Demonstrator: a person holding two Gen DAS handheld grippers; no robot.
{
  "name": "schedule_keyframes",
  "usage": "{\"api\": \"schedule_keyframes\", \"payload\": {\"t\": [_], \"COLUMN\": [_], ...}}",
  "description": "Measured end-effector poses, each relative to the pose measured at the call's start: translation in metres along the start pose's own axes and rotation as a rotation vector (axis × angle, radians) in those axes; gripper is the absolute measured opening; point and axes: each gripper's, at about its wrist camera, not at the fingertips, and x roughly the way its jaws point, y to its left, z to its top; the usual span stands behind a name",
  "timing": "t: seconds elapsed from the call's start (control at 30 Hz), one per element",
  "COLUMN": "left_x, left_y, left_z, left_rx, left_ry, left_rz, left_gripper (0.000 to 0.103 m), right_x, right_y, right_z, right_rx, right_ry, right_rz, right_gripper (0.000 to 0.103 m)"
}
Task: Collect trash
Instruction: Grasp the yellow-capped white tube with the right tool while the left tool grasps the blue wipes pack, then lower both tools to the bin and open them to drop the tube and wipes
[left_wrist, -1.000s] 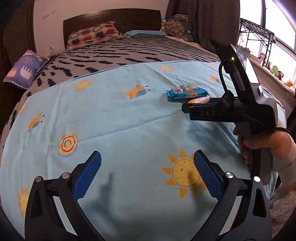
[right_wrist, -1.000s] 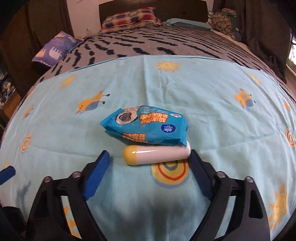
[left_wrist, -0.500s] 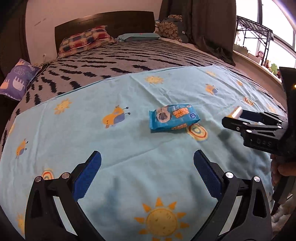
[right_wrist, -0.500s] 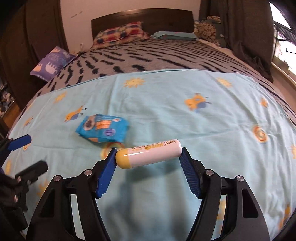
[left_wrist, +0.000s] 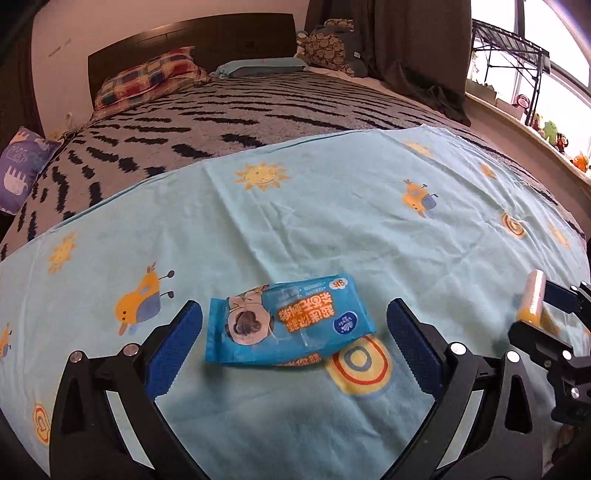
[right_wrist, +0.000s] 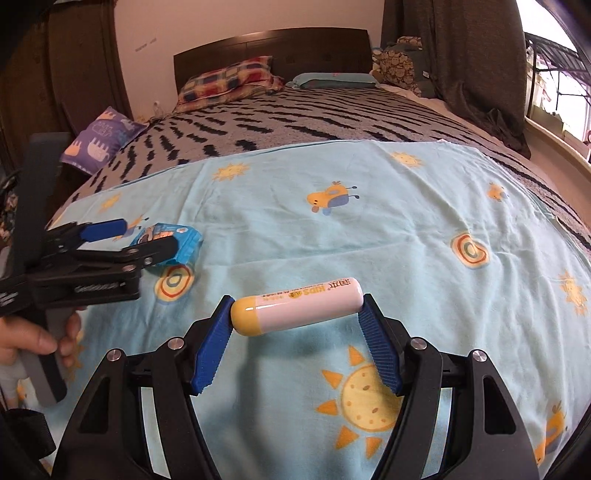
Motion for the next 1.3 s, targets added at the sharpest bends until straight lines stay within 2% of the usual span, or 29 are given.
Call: {"api": "schedule_keyframes", "payload": {"t": [0.17,0.27,0.53,0.77,0.93,1.07,1.17,1.3], "left_x": [0.023,0.021,-0.006,-0.107,-0.182,-0.24,-0.268,-0.281], "left_y": [0.007,0.007,0.004,-0.006,-0.017,-0.024,-0.031,-0.037], "left_z": [-0.003,-0.001,-0.005,-0.038,-0.074,-0.115,-0.151,-0.198], "left_rx": [-0.034,-0.035,-0.043,-0.009,0.025,0.037,0.038,0.021], "left_ry": [0.062,0.058,0.03,-0.059,-0.122,-0.163,-0.172,-0.146], "left_rz": [-0.018,-0.035,-0.054,-0.114,-0.136,-0.138,-0.154,-0.162], "left_gripper": [0.093,0.082,0.08,0.081,0.081,0.081,0.082,0.082], "right_x": [0.001,-0.001,-0.028,-0.092,-0.142,-0.178,-0.199,-0.219], "right_y": [-0.002,0.001,0.002,0.013,0.025,0.038,0.05,0.062], "right_z": [-0.004,-0.005,-0.003,-0.012,-0.036,-0.063,-0.088,-0.123], "right_rx": [-0.007,-0.022,-0.048,-0.081,-0.088,-0.104,-0.12,-0.117], "right_ry": [-0.003,-0.002,-0.03,-0.092,-0.12,-0.124,-0.116,-0.101], "right_rz": [0.012,0.017,0.005,-0.013,-0.011,-0.014,-0.016,0.007], "right_gripper": [0.069,0.069,0.069,0.069,0.069,0.069,0.069,0.069]}}
